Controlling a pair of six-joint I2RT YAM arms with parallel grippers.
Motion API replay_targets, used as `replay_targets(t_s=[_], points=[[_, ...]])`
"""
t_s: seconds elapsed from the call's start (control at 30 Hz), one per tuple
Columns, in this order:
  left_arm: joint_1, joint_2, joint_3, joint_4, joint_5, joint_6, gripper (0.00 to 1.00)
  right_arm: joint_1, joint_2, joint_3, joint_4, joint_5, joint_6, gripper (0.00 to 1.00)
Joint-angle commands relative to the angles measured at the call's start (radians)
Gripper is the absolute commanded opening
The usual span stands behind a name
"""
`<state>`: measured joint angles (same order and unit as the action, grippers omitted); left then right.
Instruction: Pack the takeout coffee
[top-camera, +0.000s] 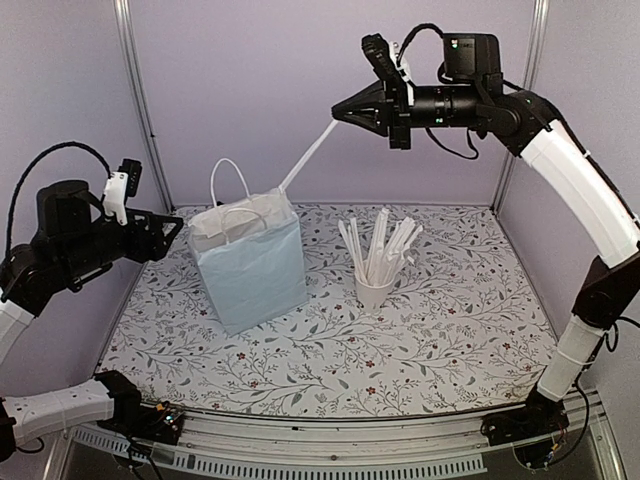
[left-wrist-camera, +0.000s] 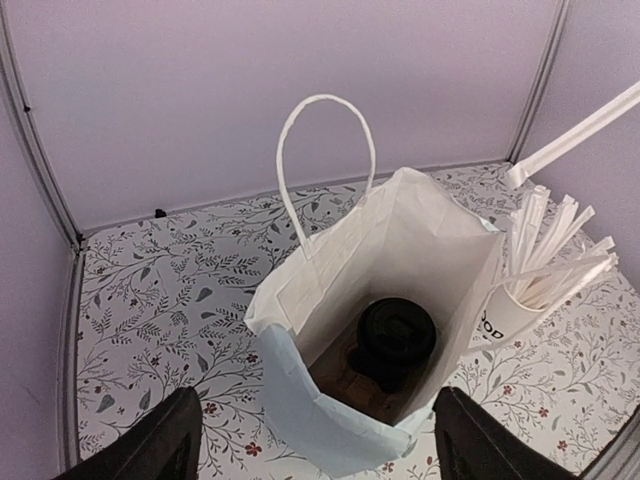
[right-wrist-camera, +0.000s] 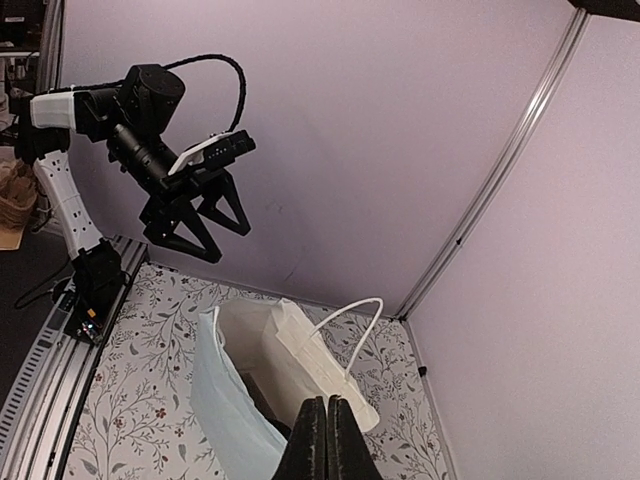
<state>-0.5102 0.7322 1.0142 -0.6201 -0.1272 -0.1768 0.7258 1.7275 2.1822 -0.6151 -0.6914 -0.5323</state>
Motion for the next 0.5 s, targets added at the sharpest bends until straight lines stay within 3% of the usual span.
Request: replay_targets(t_s=[0.0,0.2,0.23,0.27,0.3,0.47], points=[[0.010,-0.009,-0.034,0.004,-0.002,0.001,0.82,0.067,0.100,0.043,0.108,0.047,0.056,0.00],[0.010,-0.038,-0.076,0.026,0.005,-0.010,0.82,0.159,0.342,0.189,0.178,0.142,0.118,0.00],[0.010,-0.043,-0.080,0.026,0.006,-0.012,0.82,0.175,0.368,0.198,0.189,0.167,0.116,0.07],[0.010,-0.047,-0.085,0.026,0.009,-0.017,0.82,0.187,0.400,0.209,0.197,0.182,0.112,0.30],[0.010,-0.053,-0.088,0.028,0.020,-0.025,0.82,0.197,0.434,0.222,0.197,0.192,0.105,0.47],[0.010,-0.071,-0.101,0.037,0.063,-0.056,0.82,0.202,0.444,0.246,0.165,0.209,0.104,0.86]])
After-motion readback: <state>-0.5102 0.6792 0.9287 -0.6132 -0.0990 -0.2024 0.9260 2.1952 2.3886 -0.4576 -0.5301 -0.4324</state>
